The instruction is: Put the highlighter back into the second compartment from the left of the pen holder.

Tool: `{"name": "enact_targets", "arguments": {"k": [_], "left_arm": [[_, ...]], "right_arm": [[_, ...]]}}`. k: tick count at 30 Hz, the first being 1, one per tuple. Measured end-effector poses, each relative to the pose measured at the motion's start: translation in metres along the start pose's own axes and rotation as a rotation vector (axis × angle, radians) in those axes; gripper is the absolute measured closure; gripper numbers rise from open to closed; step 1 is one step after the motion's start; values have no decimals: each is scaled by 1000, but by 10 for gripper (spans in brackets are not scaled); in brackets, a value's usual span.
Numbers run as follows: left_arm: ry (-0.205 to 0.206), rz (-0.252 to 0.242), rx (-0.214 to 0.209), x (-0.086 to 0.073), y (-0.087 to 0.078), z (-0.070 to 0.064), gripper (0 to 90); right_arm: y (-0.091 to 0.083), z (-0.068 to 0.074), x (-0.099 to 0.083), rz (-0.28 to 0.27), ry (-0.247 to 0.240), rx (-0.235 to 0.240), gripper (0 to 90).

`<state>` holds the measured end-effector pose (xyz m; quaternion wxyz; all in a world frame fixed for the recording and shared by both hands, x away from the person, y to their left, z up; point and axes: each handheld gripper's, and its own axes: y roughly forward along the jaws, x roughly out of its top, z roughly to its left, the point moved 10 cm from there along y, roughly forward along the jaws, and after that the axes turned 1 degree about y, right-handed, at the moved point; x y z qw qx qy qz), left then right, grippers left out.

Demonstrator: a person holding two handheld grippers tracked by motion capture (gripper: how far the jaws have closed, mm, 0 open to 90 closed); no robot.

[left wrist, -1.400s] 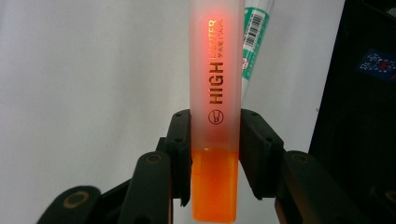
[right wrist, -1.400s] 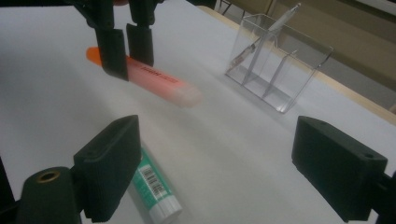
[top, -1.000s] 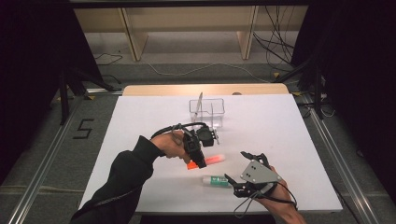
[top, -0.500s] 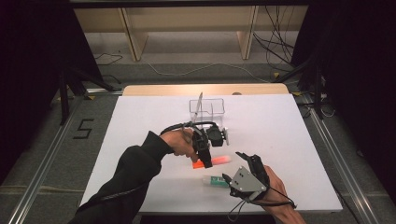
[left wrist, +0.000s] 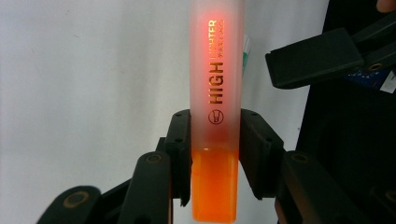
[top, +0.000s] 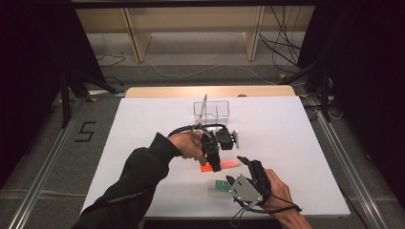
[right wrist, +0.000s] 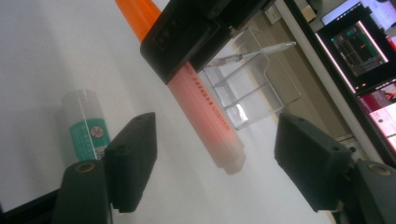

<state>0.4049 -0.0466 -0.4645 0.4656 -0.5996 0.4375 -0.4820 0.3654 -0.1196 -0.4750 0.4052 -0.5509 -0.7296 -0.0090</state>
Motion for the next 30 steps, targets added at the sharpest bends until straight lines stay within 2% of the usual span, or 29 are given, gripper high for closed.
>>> {"name": "enact_targets", "arguments": {"k": [4,7,12,16,19,20,21,22,26,30], "left_arm": [[4,-2,1,0,2,-1,660],[-8,-3,-10,-1,3,-2,660],[2,-3,-8,-1,2,-2,660],[4,-5,-8,0,1,-3,660],[6,-7,-4,0,1,-3,660],[3,-9,-1,0,1,-3,660],[7,-8,-2,-1,0,-3,660],[7,-10,-1,-1,0,-3,660],[7,-14,-2,-2,1,-3,660],[1,-9,-14,-4,1,-5,660]], "right_arm": [[1,1,1,7,-57,-19,344],[3,4,3,5,-82,-27,363],[6,7,5,8,-113,-43,389],[7,8,6,15,-175,-53,417],[8,10,7,17,-200,-70,446],[9,9,8,14,-210,-91,452],[9,11,7,22,-209,-82,456],[10,11,8,19,-208,-92,461],[11,13,9,31,-272,-106,486],[12,15,11,35,-306,-131,509]]}}
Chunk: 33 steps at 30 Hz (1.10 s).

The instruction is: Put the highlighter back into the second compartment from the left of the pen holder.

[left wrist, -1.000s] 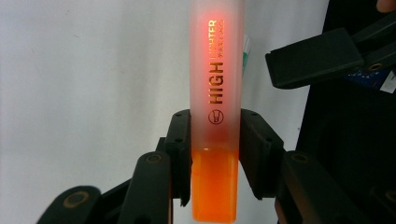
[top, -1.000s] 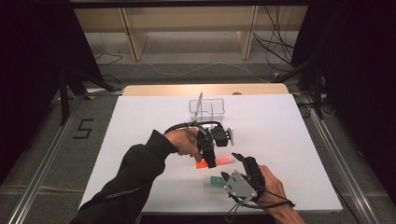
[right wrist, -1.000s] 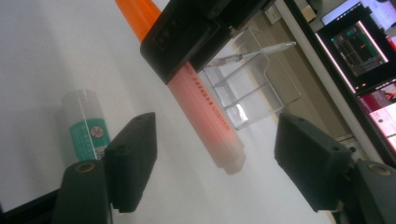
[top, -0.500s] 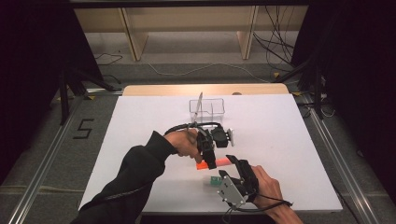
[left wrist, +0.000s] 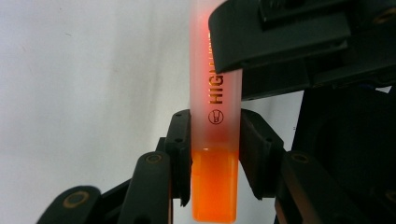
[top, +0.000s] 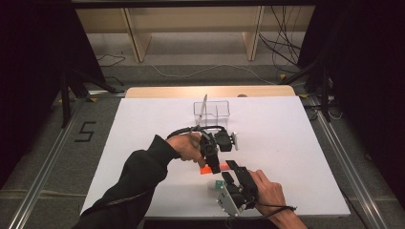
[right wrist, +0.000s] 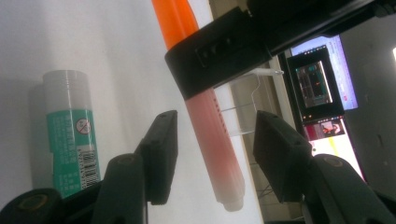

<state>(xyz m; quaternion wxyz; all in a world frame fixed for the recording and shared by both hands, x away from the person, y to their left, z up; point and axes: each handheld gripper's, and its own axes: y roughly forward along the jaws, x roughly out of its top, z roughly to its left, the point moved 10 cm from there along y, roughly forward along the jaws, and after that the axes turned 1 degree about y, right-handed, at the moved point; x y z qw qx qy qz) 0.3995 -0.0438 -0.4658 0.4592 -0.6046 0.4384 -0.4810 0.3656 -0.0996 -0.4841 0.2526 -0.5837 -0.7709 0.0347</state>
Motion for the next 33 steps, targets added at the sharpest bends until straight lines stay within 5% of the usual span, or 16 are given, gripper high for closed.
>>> {"name": "enact_targets", "arguments": {"k": [4,10,33], "left_arm": [[1,-6,2,0,0,0,660],[-1,-10,-1,-1,0,-2,660],[-28,0,-17,-1,0,-2,659]], "right_arm": [[3,1,3,-10,-62,-3,538],[5,3,4,-1,-95,-17,574],[9,7,6,20,-174,-52,723]]}}
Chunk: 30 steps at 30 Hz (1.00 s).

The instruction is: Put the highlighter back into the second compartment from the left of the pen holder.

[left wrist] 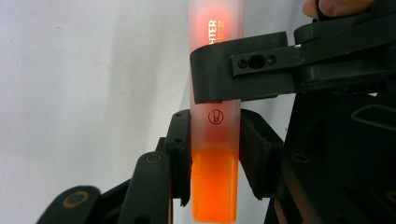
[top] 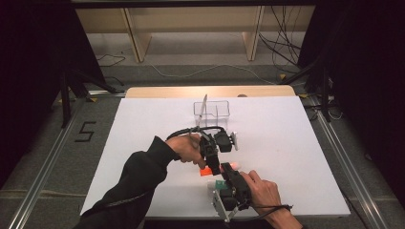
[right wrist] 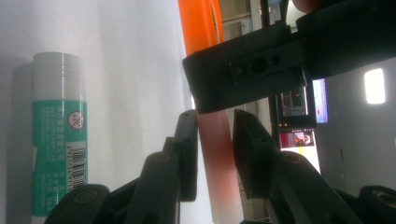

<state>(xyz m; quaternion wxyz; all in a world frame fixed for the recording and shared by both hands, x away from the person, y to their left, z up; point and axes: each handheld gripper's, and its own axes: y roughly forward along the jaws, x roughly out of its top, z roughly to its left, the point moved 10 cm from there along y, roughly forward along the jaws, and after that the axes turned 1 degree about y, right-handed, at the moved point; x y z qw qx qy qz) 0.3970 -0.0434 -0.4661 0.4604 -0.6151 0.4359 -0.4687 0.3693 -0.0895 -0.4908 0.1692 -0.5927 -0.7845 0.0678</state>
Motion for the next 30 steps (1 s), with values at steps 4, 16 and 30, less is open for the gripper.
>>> {"name": "enact_targets", "arguments": {"k": [4,16,30], "left_arm": [[-3,-2,-6,0,0,0,658],[1,-18,-2,-1,0,0,611],[-61,-303,81,-14,-38,2,328]], "right_arm": [[0,1,0,2,-16,3,740],[-1,5,-2,15,-34,11,771],[1,-1,-16,14,32,39,772]]}}
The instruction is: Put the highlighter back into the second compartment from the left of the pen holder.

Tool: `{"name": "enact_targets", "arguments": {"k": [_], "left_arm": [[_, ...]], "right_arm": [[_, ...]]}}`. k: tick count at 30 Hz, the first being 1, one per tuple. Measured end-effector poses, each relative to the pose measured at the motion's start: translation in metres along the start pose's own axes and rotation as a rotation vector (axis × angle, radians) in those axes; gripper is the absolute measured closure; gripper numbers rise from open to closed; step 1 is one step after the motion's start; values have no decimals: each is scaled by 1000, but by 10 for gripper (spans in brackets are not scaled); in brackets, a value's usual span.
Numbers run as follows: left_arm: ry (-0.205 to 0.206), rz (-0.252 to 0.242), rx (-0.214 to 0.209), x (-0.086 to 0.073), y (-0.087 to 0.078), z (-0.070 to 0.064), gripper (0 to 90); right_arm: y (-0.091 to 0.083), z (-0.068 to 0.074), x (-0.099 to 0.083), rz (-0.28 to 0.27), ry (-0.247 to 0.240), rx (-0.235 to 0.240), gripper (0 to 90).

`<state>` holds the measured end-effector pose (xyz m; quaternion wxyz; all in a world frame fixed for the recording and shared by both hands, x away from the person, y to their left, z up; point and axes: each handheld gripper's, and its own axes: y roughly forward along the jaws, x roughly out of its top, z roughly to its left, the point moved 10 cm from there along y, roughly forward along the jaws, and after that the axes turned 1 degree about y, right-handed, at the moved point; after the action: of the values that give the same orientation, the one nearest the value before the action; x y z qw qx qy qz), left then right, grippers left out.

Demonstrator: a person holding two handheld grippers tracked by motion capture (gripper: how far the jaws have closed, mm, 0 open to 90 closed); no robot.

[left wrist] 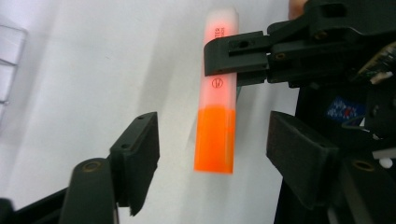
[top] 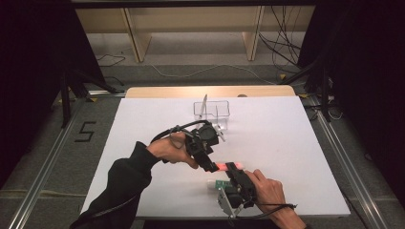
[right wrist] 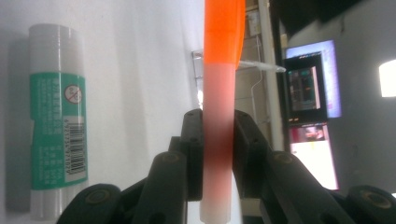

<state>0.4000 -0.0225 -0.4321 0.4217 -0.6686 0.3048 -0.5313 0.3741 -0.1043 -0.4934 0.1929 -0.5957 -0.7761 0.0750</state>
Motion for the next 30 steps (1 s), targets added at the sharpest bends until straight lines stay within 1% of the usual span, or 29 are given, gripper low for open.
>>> {"name": "enact_targets", "arguments": {"k": [1,2,3,4,5,6,7,8,9,10,11,12,13,14,15,16,17,18,20,21,23,25,26,27,28,30], "left_arm": [[-4,-26,3,-2,-3,0,319],[-16,-47,7,-4,-6,0,313],[-19,-67,17,-7,-9,1,308],[-27,-81,31,-11,-11,2,303],[-27,-90,46,-15,-13,3,296],[-34,-103,52,-18,-15,4,292],[-44,-120,65,-22,-17,5,290],[-52,-135,75,-25,-18,6,284],[-62,-153,82,-29,-18,6,282],[-68,-167,92,-32,-19,7,280],[-76,-186,105,-35,-20,9,277],[-88,-209,114,-37,-20,10,277],[-92,-222,120,-39,-19,11,279],[-95,-243,134,-40,-18,12,278],[-93,-261,143,-42,-18,13,274],[-99,-285,147,-43,-18,13,269],[-111,-317,149,-45,-18,13,266],[-117,-352,162,-46,-18,13,263],[-115,-373,183,-52,-16,13,256],[-118,-394,203,-55,-16,14,248],[-134,-434,216,-60,-14,14,239],[-144,-474,242,-65,-13,15,232],[-147,-488,255,-68,-13,16,226],[-160,-507,269,-70,-14,18,223],[-179,-537,283,-72,-16,20,222],[-213,-585,285,-77,-19,22,222]], "right_arm": [[1,-1,-1,-8,19,8,772],[1,-2,-2,-11,26,18,772],[1,-2,-4,-4,52,23,772],[2,-4,-4,-12,74,37,771],[2,-4,-5,-18,132,54,771],[2,-4,-5,-23,188,74,772],[3,-7,-6,-36,227,86,772],[2,-9,-8,-33,299,89,772],[3,-12,-9,-48,331,119,772],[2,-14,-11,-49,380,144,772],[3,-17,-12,-62,445,153,772],[3,-19,-13,-74,497,171,771],[5,-22,-14,-85,538,193,772],[5,-23,-15,-90,601,220,772],[5,-24,-16,-101,651,246,772],[6,-27,-16,-117,704,267,771],[6,-30,-17,-135,751,283,772],[6,-33,-18,-148,804,305,772],[6,-40,-20,-181,924,345,772],[7,-43,-21,-192,967,357,772],[8,-48,-22,-218,1043,385,771],[11,-52,-22,-234,1105,402,771],[12,-55,-22,-238,1128,403,771],[15,-58,-22,-246,1145,402,771],[17,-60,-23,-251,1169,407,771],[23,-66,-23,-261,1205,404,771]]}}
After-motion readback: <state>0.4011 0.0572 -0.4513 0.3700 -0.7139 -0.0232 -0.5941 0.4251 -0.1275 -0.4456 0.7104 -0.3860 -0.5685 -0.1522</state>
